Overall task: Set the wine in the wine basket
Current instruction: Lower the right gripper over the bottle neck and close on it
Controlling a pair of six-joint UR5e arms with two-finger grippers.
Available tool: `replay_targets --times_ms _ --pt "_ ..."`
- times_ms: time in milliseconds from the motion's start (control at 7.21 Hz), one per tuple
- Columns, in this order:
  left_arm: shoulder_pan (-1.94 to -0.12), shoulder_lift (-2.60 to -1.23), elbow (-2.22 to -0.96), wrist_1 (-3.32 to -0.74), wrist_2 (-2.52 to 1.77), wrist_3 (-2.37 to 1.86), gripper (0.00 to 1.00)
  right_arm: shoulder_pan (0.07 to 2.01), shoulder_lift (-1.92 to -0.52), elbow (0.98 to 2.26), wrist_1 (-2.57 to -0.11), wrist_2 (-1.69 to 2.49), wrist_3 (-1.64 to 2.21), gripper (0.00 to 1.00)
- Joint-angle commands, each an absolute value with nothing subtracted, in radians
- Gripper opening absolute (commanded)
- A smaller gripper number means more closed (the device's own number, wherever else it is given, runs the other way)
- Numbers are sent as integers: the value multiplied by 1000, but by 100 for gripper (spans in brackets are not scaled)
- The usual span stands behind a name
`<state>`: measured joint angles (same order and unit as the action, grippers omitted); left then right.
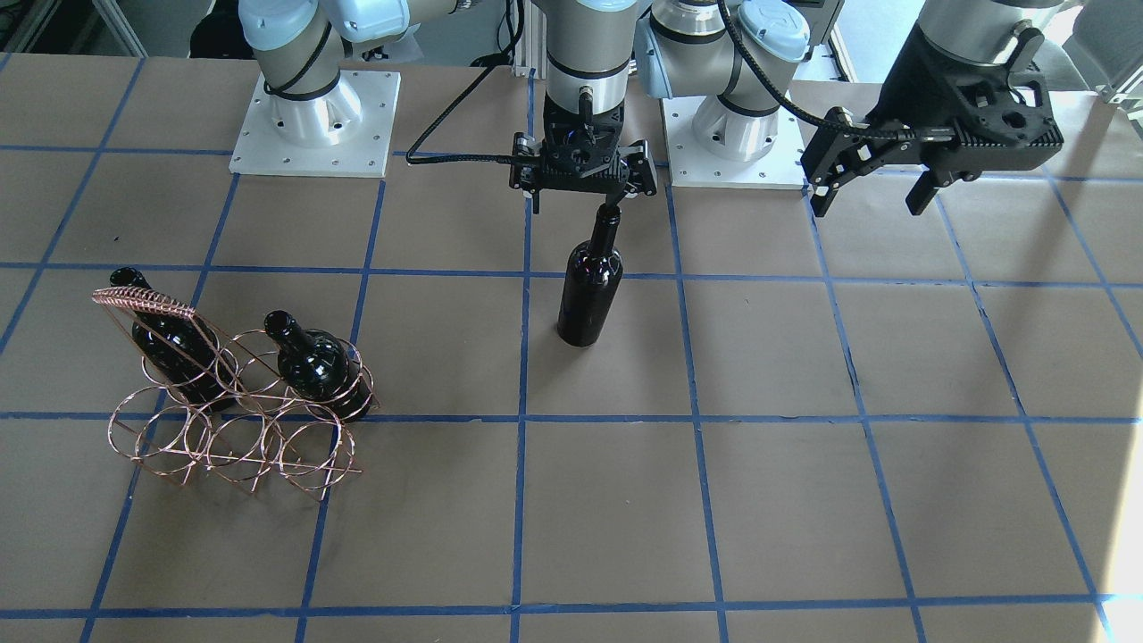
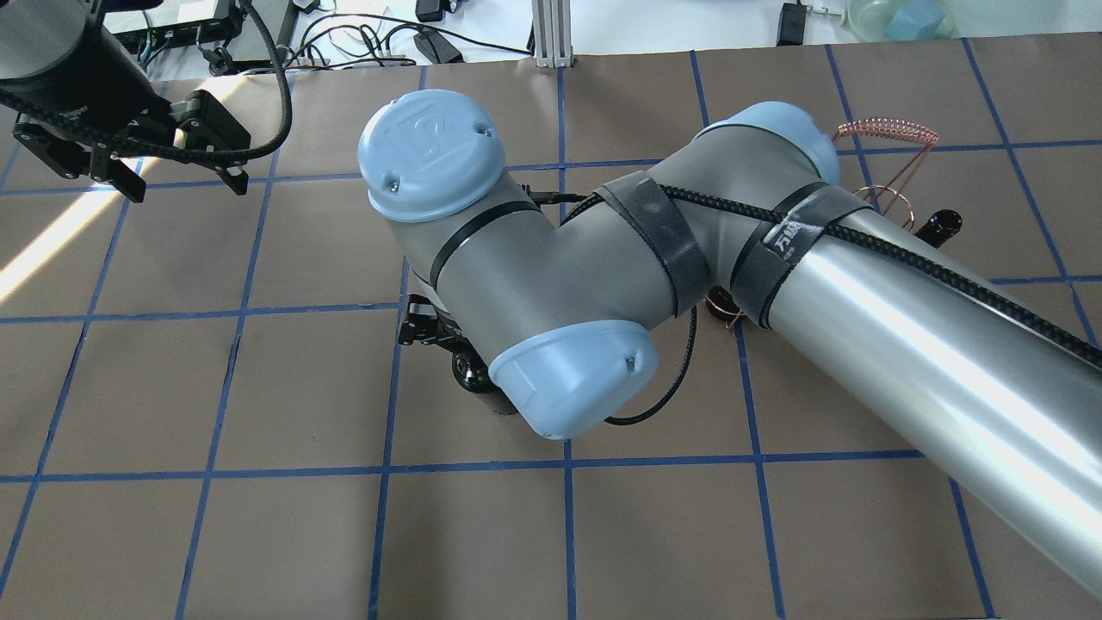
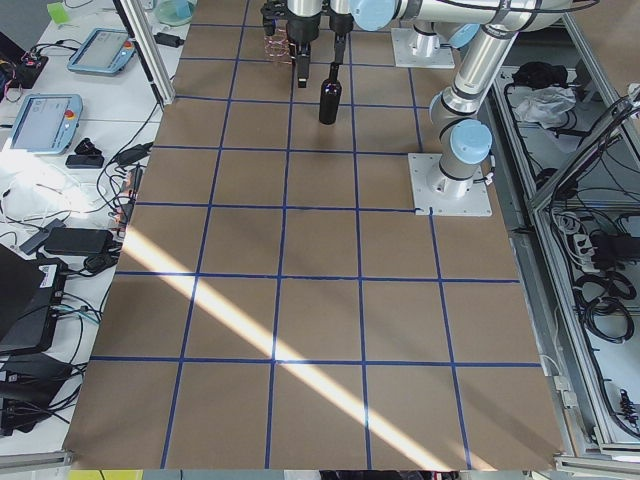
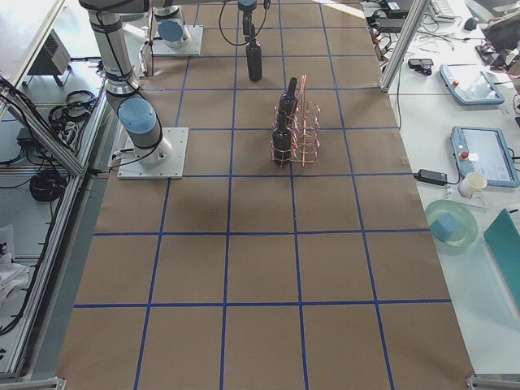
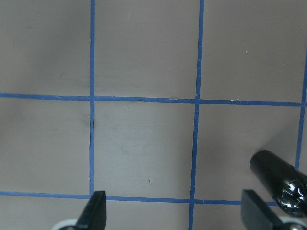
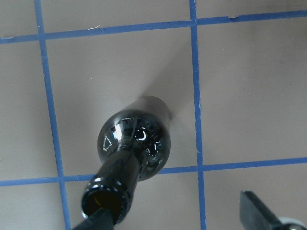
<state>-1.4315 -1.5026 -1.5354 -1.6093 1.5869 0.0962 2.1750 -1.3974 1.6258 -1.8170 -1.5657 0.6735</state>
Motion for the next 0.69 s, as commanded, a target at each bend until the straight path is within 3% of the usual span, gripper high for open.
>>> replay_targets --times_ms 0,555 --pt "-1431 -1499 -1536 -1609 1589 101 100 2169 -1402 1624 -1809 -1575 664 100" --pt "-1427 -1497 -1536 -1606 1588 101 100 2160 -1431 1623 -1752 -1655 638 100"
